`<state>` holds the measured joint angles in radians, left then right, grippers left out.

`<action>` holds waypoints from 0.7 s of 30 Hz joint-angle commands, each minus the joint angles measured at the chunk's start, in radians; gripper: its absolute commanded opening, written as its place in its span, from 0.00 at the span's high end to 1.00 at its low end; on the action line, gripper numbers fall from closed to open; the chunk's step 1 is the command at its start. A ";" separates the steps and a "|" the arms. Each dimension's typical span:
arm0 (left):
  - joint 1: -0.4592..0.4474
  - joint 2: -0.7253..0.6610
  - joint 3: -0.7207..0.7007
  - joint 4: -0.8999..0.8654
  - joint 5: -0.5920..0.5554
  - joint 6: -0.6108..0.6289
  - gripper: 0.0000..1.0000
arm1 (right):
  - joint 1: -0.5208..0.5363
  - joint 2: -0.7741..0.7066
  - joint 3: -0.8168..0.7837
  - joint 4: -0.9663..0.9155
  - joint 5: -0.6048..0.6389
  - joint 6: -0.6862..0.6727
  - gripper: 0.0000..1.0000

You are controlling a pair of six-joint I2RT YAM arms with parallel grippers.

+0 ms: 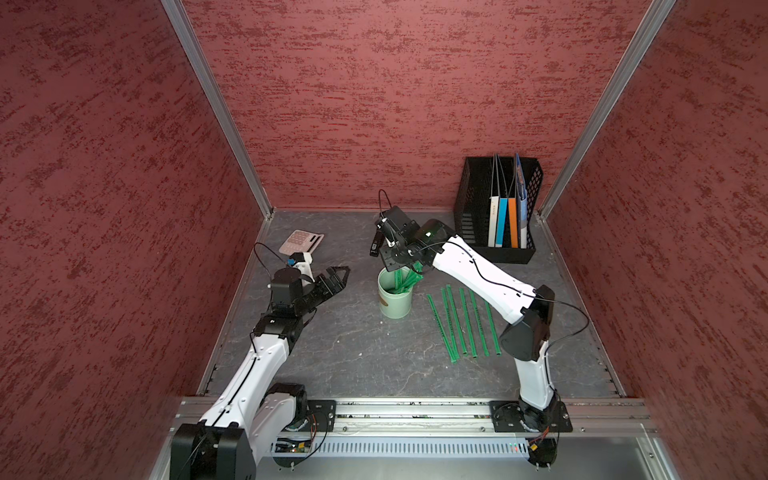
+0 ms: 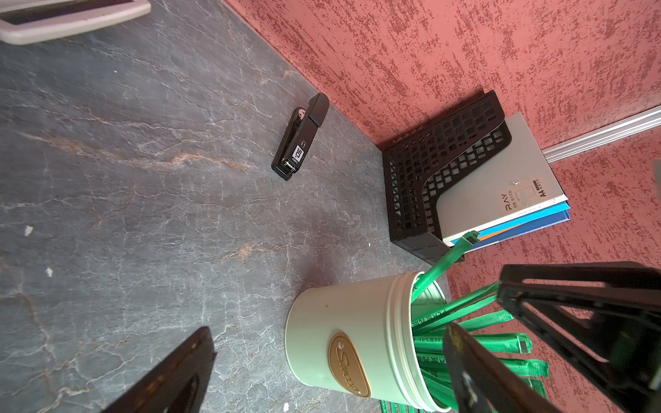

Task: Take the straws out of the storage container
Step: Pick up the straw from the container.

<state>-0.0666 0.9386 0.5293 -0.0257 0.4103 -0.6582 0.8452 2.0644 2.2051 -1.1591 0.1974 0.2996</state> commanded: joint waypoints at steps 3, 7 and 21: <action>-0.001 -0.024 -0.008 0.003 -0.003 0.017 0.00 | -0.019 0.037 0.072 -0.098 -0.009 0.033 0.64; 0.001 -0.031 -0.009 -0.003 -0.005 0.022 0.00 | -0.031 0.049 0.075 -0.102 -0.018 0.043 0.65; 0.005 -0.040 -0.009 -0.016 -0.009 0.026 0.00 | -0.060 0.086 0.079 -0.069 -0.072 0.032 0.65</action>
<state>-0.0666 0.9142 0.5289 -0.0338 0.4095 -0.6563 0.7940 2.1330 2.2524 -1.2388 0.1539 0.3325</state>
